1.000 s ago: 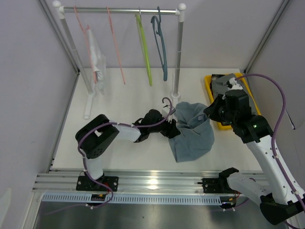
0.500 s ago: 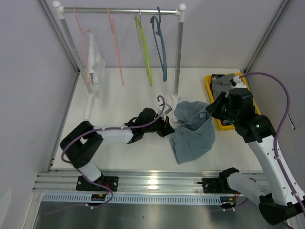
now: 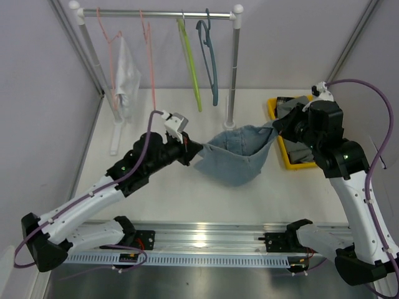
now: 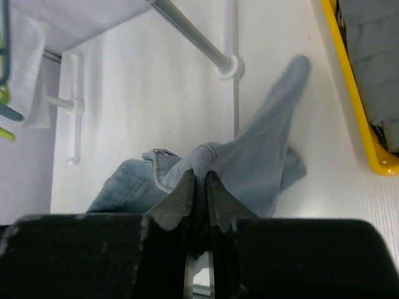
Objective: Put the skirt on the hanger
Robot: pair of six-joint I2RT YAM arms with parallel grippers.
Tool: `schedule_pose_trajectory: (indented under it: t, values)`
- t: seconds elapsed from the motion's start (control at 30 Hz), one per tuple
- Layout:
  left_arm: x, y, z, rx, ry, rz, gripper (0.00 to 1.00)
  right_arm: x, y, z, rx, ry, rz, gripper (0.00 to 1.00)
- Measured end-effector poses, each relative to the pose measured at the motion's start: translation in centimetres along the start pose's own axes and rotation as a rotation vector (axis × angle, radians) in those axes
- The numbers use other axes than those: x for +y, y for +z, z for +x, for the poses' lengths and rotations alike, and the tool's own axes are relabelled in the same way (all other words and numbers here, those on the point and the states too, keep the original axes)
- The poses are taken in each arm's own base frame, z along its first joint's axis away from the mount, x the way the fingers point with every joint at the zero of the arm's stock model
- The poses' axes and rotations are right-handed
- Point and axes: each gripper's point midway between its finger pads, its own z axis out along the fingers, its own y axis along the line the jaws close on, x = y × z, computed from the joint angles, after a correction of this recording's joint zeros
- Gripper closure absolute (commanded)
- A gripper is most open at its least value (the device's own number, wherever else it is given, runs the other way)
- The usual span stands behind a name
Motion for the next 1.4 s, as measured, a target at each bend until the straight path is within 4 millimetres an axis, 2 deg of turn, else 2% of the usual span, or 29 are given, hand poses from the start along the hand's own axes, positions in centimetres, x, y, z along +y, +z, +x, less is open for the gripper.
schedule_pose_trajectory:
  t: [0.13, 0.27, 0.43, 0.53, 0.63, 0.7, 0.8, 0.93, 1.0, 1.1, 1.23, 1.3, 1.4]
  values:
    - [1.0, -1.9, -6.4, -0.083, 0.032, -0.122, 1.0, 1.7, 0.9, -2.5, -0.037, 0.003, -0.023, 1.0]
    - [3.2, -3.3, -12.8, -0.175, 0.039, -0.252, 1.0, 4.1, 3.3, -6.2, -0.085, -0.005, -0.049, 1.0]
    - [5.8, -4.7, -19.2, -0.245, 0.037, -0.362, 1.0, 6.8, 5.3, -10.8, -0.158, -0.016, -0.1, 1.0]
    - [6.1, -5.1, -20.7, -0.26, 0.038, -0.365, 1.0, 7.7, 5.8, -11.8, -0.179, -0.015, -0.146, 1.0]
    - [6.2, -5.0, -20.1, -0.228, 0.04, -0.363, 1.0, 7.9, 5.9, -11.8, -0.178, -0.016, -0.172, 1.0]
    - [6.3, -4.9, -19.2, -0.199, 0.038, -0.36, 1.0, 7.5, 5.9, -10.9, -0.176, -0.013, -0.182, 1.0]
    - [6.5, -4.7, -16.7, -0.147, 0.033, -0.34, 1.0, 5.5, 5.7, -7.2, -0.128, 0.007, -0.169, 1.0]
    - [6.5, -5.3, -9.4, -0.014, -0.004, -0.287, 1.0, 2.2, 4.3, 0.5, -0.031, 0.033, -0.138, 1.0]
    - [6.2, -6.0, -5.1, 0.059, -0.041, -0.253, 1.0, 0.1, 2.9, 5.1, 0.027, 0.062, -0.121, 1.0]
    - [5.0, -6.6, 0.7, 0.158, -0.117, -0.176, 1.0, -3.0, 0.8, 10.6, 0.084, 0.132, -0.099, 1.0]
    - [3.3, -7.6, 8.8, 0.289, -0.219, -0.095, 1.0, -6.1, -0.8, 15.5, 0.127, 0.245, -0.071, 1.0]
    - [2.8, -8.0, 11.4, 0.34, -0.26, -0.082, 1.0, -7.1, -1.0, 17.3, 0.15, 0.286, -0.056, 1.0]
    - [2.7, -8.1, 13.1, 0.37, -0.302, -0.089, 1.0, -8.4, -0.5, 19.6, 0.197, 0.324, -0.013, 1.0]
